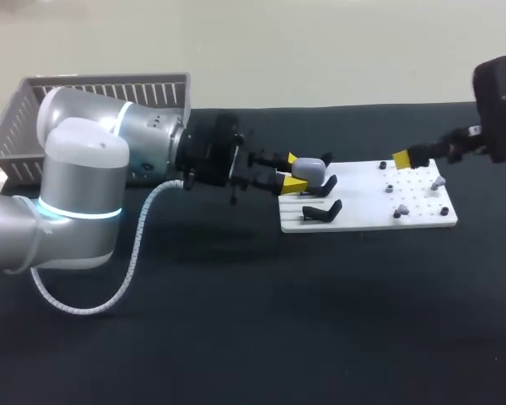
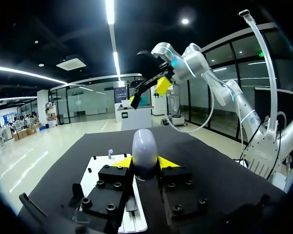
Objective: Pick up each earbud case from the left stands, insert the matching earbuds, close the lid, and place the case in the box.
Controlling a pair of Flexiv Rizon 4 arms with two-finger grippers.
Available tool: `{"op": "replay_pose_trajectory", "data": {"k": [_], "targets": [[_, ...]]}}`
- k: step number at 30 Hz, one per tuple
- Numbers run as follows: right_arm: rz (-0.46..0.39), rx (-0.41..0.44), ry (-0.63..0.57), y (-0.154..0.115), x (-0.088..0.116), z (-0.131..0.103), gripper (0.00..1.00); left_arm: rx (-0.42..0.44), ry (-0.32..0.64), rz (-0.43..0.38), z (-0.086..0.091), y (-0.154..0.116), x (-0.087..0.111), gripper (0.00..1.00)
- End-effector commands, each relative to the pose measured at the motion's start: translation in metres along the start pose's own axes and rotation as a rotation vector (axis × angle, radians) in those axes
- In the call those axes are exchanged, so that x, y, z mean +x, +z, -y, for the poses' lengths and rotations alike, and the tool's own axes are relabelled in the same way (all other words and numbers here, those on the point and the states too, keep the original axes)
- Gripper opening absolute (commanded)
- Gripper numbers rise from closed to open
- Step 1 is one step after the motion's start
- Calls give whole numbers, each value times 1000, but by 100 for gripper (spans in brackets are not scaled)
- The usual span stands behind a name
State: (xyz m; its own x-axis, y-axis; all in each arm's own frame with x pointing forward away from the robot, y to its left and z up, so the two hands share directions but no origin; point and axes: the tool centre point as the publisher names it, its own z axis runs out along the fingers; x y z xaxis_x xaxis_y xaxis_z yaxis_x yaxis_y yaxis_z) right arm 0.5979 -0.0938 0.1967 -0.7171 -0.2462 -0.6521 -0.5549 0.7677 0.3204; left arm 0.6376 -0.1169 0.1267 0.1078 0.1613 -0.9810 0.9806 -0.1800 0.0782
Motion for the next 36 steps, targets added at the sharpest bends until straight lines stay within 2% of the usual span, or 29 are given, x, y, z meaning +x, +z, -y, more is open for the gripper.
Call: {"op": "replay_pose_trajectory", "data": {"k": [1,9,20,36], "targets": [[-38,56,-11,4,-6,-26,100,0,1,2,0,0,1,0],[-111,26,-28,29,-6,-37,100,0,1,2,0,0,1,0],[-185,24,-55,59,-3,-42,100,0,1,2,0,0,1,0],[-232,-27,-81,88,-6,-45,100,0,1,2,0,0,1,0]]}}
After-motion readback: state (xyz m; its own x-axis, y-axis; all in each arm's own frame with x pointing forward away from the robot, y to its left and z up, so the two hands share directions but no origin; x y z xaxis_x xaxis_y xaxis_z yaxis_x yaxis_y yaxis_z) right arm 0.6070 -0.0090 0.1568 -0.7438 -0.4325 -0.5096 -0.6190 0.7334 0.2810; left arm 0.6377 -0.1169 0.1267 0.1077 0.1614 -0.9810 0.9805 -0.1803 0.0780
